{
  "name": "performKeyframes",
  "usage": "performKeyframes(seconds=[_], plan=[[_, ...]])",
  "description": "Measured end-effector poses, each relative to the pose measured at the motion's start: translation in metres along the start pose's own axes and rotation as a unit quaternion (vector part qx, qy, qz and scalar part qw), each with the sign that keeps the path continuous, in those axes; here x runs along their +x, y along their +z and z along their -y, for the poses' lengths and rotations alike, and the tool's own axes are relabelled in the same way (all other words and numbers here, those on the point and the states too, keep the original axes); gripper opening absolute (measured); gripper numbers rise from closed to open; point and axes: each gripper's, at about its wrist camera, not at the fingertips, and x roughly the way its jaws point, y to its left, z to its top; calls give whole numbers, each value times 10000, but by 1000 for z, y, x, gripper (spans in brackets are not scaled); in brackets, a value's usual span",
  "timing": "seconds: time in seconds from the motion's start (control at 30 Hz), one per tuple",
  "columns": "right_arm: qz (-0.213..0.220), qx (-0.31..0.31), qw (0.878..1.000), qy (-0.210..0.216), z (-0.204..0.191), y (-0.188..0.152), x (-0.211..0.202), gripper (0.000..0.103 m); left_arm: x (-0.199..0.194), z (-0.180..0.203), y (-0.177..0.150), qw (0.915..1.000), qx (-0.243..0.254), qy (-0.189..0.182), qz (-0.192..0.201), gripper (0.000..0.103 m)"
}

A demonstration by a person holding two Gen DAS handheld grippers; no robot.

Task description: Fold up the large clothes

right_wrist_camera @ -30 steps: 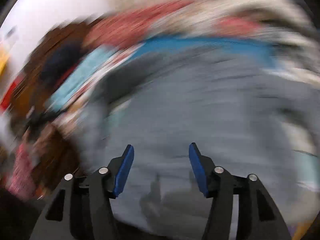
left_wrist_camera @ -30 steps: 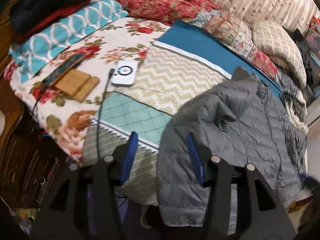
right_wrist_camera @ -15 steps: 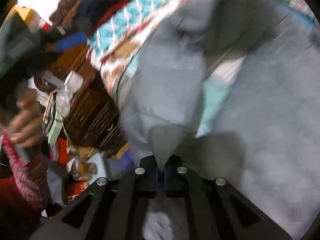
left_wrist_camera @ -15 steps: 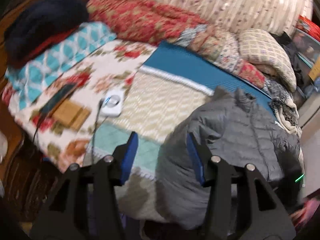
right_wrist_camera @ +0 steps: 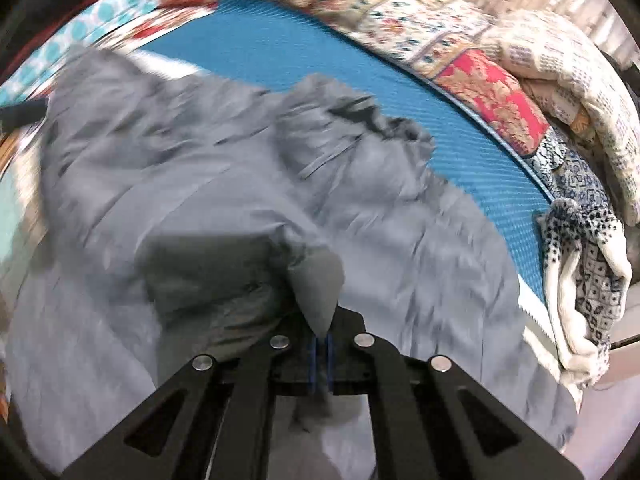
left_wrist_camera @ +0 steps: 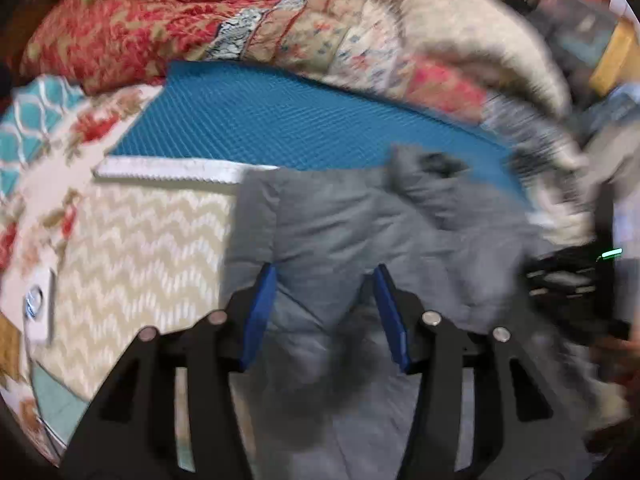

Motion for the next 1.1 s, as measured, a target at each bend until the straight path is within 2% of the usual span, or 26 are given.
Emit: performKeyframes(seconds=[0.03,0.07,0.1,0.17,0.2,0.27,0.3,0.33,0.37,0.47,0.53,0.6,0.67,0.7,0.77,0.83,0.87,0.9,0.93,0.97,1.0,1.07,1.1], plan=[[82,10,9991,-428,4,5,15,0,25,7,5,9989,101,453,-98,48],[121,126,9978,-644,2,13,26,0,46,6,8,9976,51,652,-229,48],[246,355,9973,-599,14,15,34,0,74,-1,13,9959,-103,786,-436,48],[663,1088,9919,10,41,11,37,0,103,-13,18,9939,-266,904,-568,50],[808,1617,9828,378,58,5,35,0,112,-13,20,9933,-247,997,-536,50],[1088,2458,9556,1210,85,-13,27,1,120,-9,22,9923,-112,1119,-526,50],[1257,2732,9400,1612,94,-25,20,12,123,-7,23,9918,0,1169,-519,50],[1348,2942,9272,1884,102,-36,15,15,124,-9,21,9917,74,1180,-499,50],[1366,3086,9207,1960,108,-48,7,16,126,-11,20,9917,131,1186,-477,50],[1564,3144,9122,2111,107,-79,-22,18,127,-20,17,9930,91,1098,-423,50],[1414,3241,8963,2676,97,-94,-27,18,128,-22,16,9933,76,1088,-375,50],[1210,3315,8699,3447,85,-104,-25,18,128,-21,14,9932,89,1110,-335,50],[952,3371,8567,3787,75,-98,-11,18,128,-19,13,9928,121,1153,-312,50],[874,3407,8553,3804,74,-93,-4,18,128,-19,13,9926,135,1168,-307,50],[1024,3556,8509,3728,83,-81,5,18,128,-17,13,9919,179,1220,-307,50],[973,3963,8435,3493,101,-73,24,18,129,-14,12,9908,246,1291,-311,50],[656,4262,8525,2956,114,-73,43,18,129,-13,12,9904,276,1319,-307,50],[363,4438,8553,2648,122,-77,61,16,130,-12,11,9898,319,1356,-290,50],[281,4556,8493,2651,126,-82,72,14,131,-11,10,9889,366,1410,-290,51],[399,4726,8323,2871,132,-92,75,11,132,-10,10,9879,414,1464,-304,51],[391,4778,8291,2878,136,-97,67,10,133,-8,11,9867,472,1525,-314,51],[410,4689,8388,2736,140,-108,43,10,132,-6,12,9839,615,1638,-352,52],[596,4638,8352,2894,143,-119,26,10,130,-3,13,9828,682,1676,-381,52]])
